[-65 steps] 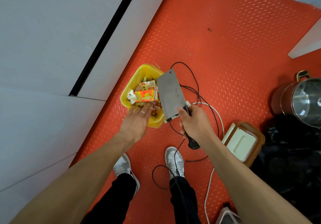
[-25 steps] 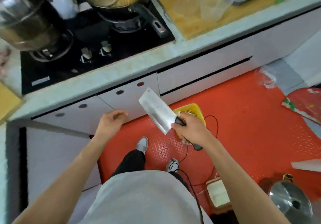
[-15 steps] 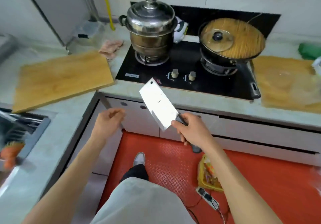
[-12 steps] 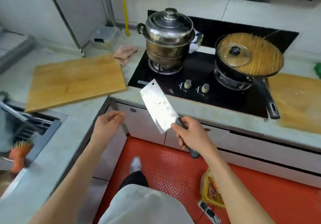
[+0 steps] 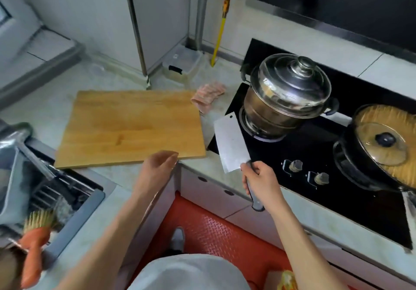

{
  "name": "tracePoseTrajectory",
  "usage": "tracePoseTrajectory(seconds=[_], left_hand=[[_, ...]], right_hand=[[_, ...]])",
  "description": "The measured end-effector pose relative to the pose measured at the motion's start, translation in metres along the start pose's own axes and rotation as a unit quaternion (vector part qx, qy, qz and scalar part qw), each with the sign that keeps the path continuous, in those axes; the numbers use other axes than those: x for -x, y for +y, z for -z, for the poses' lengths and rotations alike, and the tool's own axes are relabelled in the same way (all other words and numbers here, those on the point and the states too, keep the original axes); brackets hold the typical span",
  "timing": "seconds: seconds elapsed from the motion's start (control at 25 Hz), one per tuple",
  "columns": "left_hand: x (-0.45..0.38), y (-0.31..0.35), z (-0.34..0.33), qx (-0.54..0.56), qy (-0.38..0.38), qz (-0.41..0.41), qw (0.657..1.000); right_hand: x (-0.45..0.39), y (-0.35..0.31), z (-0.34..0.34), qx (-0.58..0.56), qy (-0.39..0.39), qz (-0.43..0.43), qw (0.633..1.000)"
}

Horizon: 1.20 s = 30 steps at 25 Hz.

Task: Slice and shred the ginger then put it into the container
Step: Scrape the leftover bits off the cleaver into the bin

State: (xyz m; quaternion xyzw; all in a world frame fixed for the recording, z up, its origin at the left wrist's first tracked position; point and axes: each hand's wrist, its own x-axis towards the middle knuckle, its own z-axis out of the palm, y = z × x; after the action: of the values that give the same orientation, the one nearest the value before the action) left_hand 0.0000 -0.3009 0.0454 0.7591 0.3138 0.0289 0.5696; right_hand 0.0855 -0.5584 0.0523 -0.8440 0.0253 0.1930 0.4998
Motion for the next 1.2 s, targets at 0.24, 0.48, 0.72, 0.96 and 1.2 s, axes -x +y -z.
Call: tracePoseTrajectory(seconds=[0.24, 0.48, 0.72, 0.96, 1.2], left_hand=[[-0.050, 0.023, -0.010, -0.010, -0.051, -0.004, 0.999], [-0.094, 0.064, -0.032, -0.027, -0.085, 0.000, 0.996], [-0.137, 0.084, -0.057, -0.033, -0.085, 0.009, 0.996], [-0.144, 0.065, -0.058, 0.014, -0.057, 0.048, 0.997], [-0.156, 0.056, -0.013, 0.040, 0.021, 0.072, 0.996]], right_hand=[[-0.060, 0.009, -0.015, -0.020, 0.036, -0.043, 0.998], [-0.107, 0.024, -0.019, -0.040, 0.025, -0.065, 0.997], [-0.129, 0.011, -0.017, 0.297, -0.021, -0.078, 0.951], [-0.149, -0.041, -0.018, 0.455, -0.023, 0.018, 0.890], [-0.225, -0.106, -0.068, 0.377, -0.033, 0.172, 0.910]])
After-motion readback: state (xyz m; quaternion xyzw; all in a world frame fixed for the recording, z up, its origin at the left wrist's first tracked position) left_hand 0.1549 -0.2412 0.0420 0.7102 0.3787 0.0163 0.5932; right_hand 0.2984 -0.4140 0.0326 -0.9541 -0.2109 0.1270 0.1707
